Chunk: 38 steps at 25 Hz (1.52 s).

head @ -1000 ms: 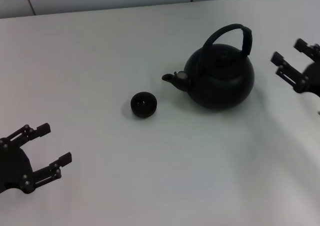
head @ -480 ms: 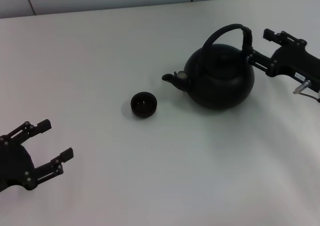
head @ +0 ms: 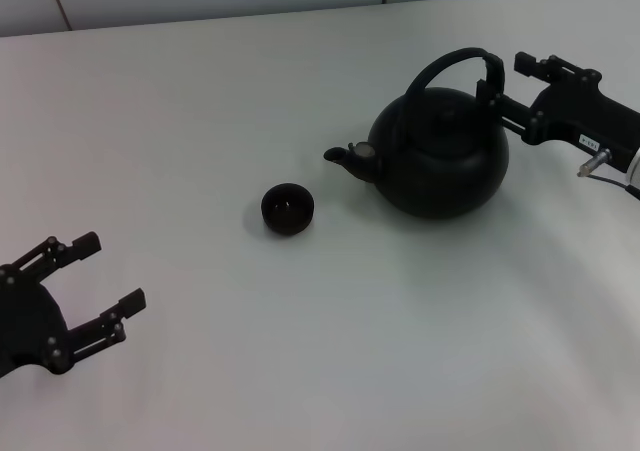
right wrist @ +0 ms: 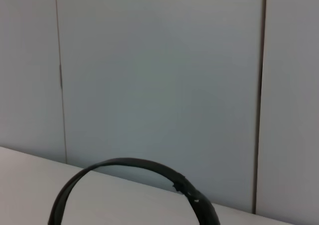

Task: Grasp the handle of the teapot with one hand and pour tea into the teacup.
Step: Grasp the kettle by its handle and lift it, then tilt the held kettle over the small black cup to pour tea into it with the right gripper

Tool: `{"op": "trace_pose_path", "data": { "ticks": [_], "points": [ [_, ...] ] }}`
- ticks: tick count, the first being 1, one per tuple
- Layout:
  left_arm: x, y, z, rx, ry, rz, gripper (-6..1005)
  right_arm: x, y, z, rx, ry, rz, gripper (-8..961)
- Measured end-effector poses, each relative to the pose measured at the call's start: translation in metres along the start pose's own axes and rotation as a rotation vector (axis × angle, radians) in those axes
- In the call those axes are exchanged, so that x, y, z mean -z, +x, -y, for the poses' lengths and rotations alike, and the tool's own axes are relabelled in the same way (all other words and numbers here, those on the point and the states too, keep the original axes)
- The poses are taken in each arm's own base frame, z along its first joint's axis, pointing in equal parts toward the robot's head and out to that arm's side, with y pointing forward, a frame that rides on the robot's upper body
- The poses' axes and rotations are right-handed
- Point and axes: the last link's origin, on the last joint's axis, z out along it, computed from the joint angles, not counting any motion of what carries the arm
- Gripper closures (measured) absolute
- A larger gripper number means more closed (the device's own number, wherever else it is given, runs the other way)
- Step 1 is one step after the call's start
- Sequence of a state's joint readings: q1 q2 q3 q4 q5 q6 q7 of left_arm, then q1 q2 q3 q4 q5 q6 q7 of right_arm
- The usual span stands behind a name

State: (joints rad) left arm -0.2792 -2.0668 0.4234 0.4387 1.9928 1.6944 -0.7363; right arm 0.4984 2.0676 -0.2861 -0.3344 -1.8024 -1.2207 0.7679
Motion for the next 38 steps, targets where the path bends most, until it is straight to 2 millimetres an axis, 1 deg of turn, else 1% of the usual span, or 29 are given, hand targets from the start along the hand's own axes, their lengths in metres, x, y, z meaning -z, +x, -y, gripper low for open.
{"op": "trace_pose_path", "data": {
  "ticks": [3, 8, 13, 18, 22, 26, 27, 28, 30, 32, 33, 34, 37, 38],
  "points": [
    [0.000, 0.001, 0.000, -0.001, 0.002, -0.004, 187, 0.000, 0.001, -0.001, 0.001, -0.005, -0.004, 274],
    [-0.001, 0.002, 0.000, 0.004, 0.007, -0.016, 187, -0.002, 0.002, -0.005, 0.003, -0.031, -0.017, 482],
    [-0.001, 0.002, 0.000, 0.004, 0.007, -0.017, 187, -0.003, 0.000, -0.004, -0.004, -0.033, -0.016, 721],
    [-0.001, 0.002, 0.000, 0.005, 0.008, -0.018, 187, -0.002, -0.002, -0.001, -0.011, -0.027, -0.009, 860],
    [-0.001, 0.002, 0.001, 0.004, 0.009, -0.019, 187, -0.003, -0.005, 0.000, -0.010, -0.022, 0.000, 860],
    [-0.001, 0.002, 0.001, 0.004, 0.013, -0.023, 187, -0.008, -0.018, 0.008, -0.043, 0.002, 0.047, 860],
    [-0.001, 0.002, 0.001, 0.004, 0.013, -0.023, 187, -0.008, -0.018, 0.008, -0.043, 0.002, 0.047, 860],
    [-0.001, 0.002, 0.001, 0.004, 0.013, -0.023, 187, -0.013, -0.025, 0.010, -0.050, -0.002, 0.061, 860],
    [-0.001, 0.002, 0.001, 0.003, 0.013, -0.023, 187, -0.015, -0.027, 0.010, -0.051, -0.005, 0.067, 860],
    [-0.002, 0.003, 0.002, 0.001, 0.012, -0.024, 187, -0.025, -0.036, 0.009, -0.052, -0.020, 0.078, 861],
    [-0.003, 0.004, 0.003, -0.001, 0.010, -0.026, 187, -0.036, -0.042, 0.005, -0.047, -0.044, 0.081, 861],
    [-0.003, 0.004, 0.003, -0.001, 0.010, -0.026, 187, -0.036, -0.042, 0.005, -0.047, -0.044, 0.081, 861],
    [-0.004, 0.004, 0.003, -0.003, 0.009, -0.028, 187, -0.052, -0.049, -0.004, -0.026, -0.093, 0.060, 861],
    [-0.005, 0.005, 0.004, -0.005, 0.007, -0.029, 187, -0.060, -0.051, -0.009, -0.010, -0.119, 0.042, 861]
  ]
}}
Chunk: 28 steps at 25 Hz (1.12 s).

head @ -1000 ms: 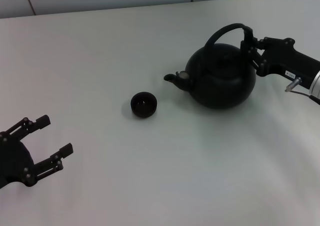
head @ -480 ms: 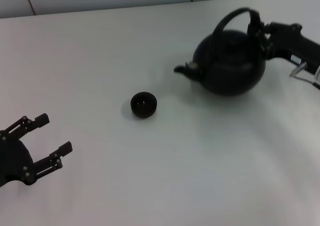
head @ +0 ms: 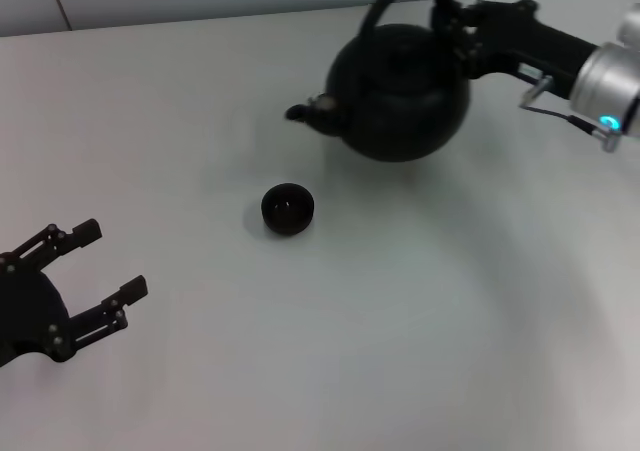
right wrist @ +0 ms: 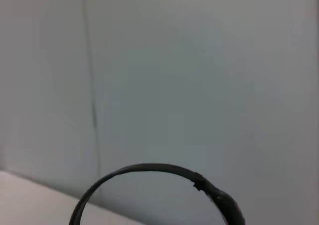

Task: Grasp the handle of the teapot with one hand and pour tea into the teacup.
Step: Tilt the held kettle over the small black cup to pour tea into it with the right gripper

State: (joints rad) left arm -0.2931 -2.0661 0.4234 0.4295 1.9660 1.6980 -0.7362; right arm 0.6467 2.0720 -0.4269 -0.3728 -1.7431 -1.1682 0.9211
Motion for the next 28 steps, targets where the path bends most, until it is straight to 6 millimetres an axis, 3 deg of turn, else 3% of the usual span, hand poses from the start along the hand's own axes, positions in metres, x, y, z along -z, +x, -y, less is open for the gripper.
{"op": "trace_pose_path", "data": {
  "ticks": [5, 12, 28],
  "points": [
    [-0.001, 0.001, 0.000, -0.004, -0.002, -0.002, 187, -0.011, -0.004, -0.004, 0.024, -0.031, -0.019, 861],
    [-0.003, -0.001, -0.003, -0.007, -0.005, -0.013, 187, -0.010, -0.005, -0.002, 0.055, -0.031, -0.027, 860],
    [-0.001, -0.001, -0.002, -0.004, 0.003, -0.014, 187, -0.013, -0.017, -0.004, 0.315, -0.104, -0.058, 861]
  ]
}}
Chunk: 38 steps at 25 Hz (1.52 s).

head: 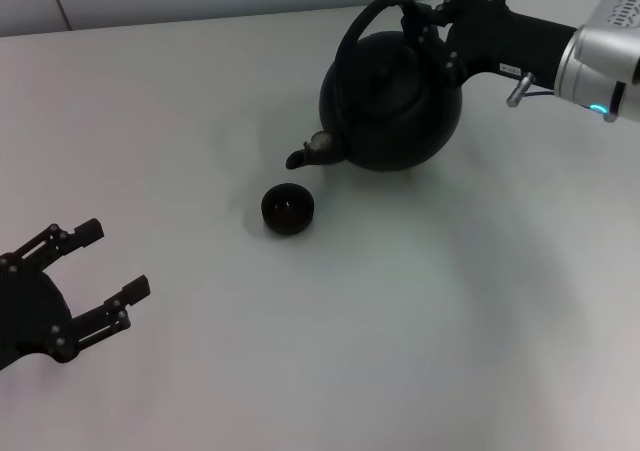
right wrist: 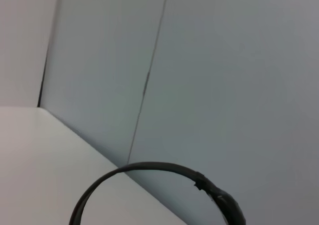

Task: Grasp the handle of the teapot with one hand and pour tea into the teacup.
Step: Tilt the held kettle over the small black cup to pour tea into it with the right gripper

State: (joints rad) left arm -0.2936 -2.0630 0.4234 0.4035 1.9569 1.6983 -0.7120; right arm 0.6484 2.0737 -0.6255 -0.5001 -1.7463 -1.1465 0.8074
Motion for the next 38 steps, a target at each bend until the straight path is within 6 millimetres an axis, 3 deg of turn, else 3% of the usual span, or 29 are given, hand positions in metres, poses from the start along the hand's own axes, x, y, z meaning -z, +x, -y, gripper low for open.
{"op": "trace_pose_path", "data": {
  "ticks": [38],
  "points": [
    [-0.003, 0.004, 0.004, -0.004, -0.003, -0.005, 186, -0.015, -0.017, -0.003, 0.296, -0.066, 0.004, 861]
  ]
}}
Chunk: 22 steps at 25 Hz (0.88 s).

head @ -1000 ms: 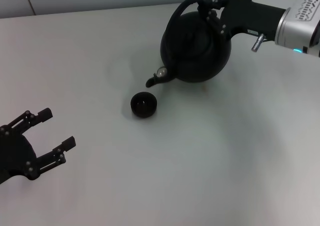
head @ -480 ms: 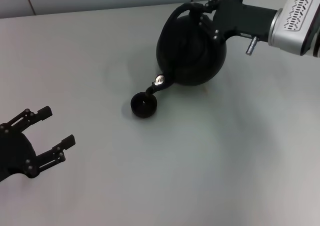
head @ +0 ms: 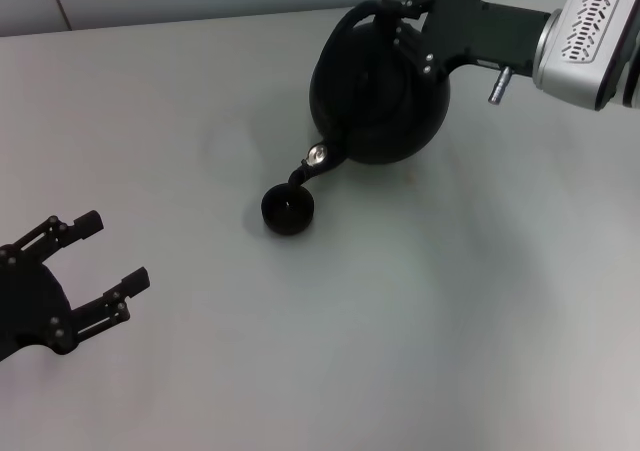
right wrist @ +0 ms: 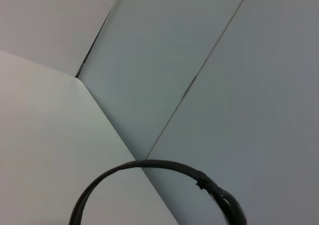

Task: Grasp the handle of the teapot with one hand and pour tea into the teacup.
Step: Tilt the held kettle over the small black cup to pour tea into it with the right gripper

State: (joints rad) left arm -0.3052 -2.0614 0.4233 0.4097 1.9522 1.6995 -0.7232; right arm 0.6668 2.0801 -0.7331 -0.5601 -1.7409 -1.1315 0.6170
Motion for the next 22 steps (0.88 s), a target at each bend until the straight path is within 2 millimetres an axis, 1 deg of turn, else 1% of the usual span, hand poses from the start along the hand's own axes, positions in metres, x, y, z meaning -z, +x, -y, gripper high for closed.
{"op": "trace_pose_path", "data": {
  "ticks": [22],
  "points": [
    [0.0000, 0.0010, 0.0008, 0.002, 0.009, -0.010, 187, -0.0086, -0.0079, -0.0010, 0.110, -0.036, -0.006, 861]
  ]
}}
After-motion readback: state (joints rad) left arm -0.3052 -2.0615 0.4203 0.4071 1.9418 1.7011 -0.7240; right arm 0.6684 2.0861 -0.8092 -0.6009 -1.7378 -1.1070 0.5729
